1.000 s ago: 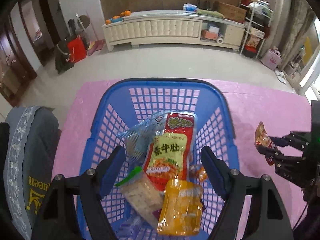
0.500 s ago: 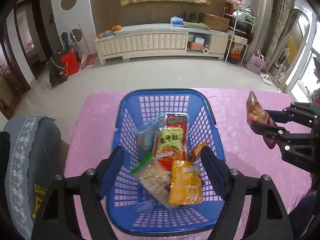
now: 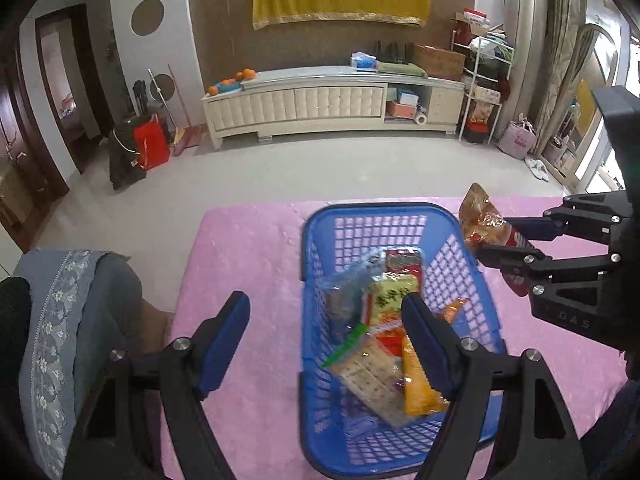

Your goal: Organize snacks

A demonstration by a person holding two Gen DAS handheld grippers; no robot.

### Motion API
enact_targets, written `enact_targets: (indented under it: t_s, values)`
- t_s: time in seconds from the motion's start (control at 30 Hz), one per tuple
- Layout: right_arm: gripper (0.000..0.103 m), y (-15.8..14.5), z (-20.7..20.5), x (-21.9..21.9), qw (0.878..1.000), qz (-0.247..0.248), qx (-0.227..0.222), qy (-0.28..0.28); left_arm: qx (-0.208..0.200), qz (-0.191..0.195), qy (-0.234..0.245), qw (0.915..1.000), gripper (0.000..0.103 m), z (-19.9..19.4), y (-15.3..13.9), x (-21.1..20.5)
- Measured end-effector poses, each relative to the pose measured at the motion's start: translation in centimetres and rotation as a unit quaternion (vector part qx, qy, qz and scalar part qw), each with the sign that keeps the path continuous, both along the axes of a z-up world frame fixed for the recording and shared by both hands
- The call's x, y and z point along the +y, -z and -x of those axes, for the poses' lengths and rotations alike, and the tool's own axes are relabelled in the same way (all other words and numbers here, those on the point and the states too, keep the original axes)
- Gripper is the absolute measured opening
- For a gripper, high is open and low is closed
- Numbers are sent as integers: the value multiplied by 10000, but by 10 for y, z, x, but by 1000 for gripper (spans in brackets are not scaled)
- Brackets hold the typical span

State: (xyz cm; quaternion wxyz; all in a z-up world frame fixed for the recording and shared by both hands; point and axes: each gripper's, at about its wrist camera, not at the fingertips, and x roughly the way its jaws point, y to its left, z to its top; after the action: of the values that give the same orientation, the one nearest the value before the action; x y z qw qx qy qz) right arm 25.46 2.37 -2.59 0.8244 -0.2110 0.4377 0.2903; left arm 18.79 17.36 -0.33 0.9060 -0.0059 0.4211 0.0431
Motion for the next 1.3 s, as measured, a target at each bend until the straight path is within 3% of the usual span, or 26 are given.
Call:
enact_targets:
  t_s: [0.2,0.37,0.43,0.5,0.67,1.0,1.13,1.23,1.3]
  values:
    - [35,17,-19,16,9997,-78,224,-13,44,112,-101,9999,77,-8,9,17]
    - [55,30,-25,22,9998,80,90,126,134,27,-151,9998,77,-11,19,19]
    - [68,31,-25,18,9998,69,14,211,98,-2,-171,9998,77,-9,20,17]
    - [70,29,-23,14,9996,-8,-36,277,94,-1,-137,9999,77,-7,21,14]
    - [72,20,-11,-5,9991,-195,-3,383,-46,-49,4,10000,82,2,14,3]
    - [75,-4,37,-61,9951,-637,-151,743,-387,231,254,9987,85,46,0,-32]
    - [75,-12,68,-86,9930,-730,-344,864,-605,187,209,9978,92,76,-8,-55]
    - [78,-21,96,-106,9901,-888,-518,951,-875,234,198,9957,103,99,-15,-72]
    - [80,-27,116,-118,9875,-1016,-665,1001,-1064,247,177,9939,103,116,-20,-84]
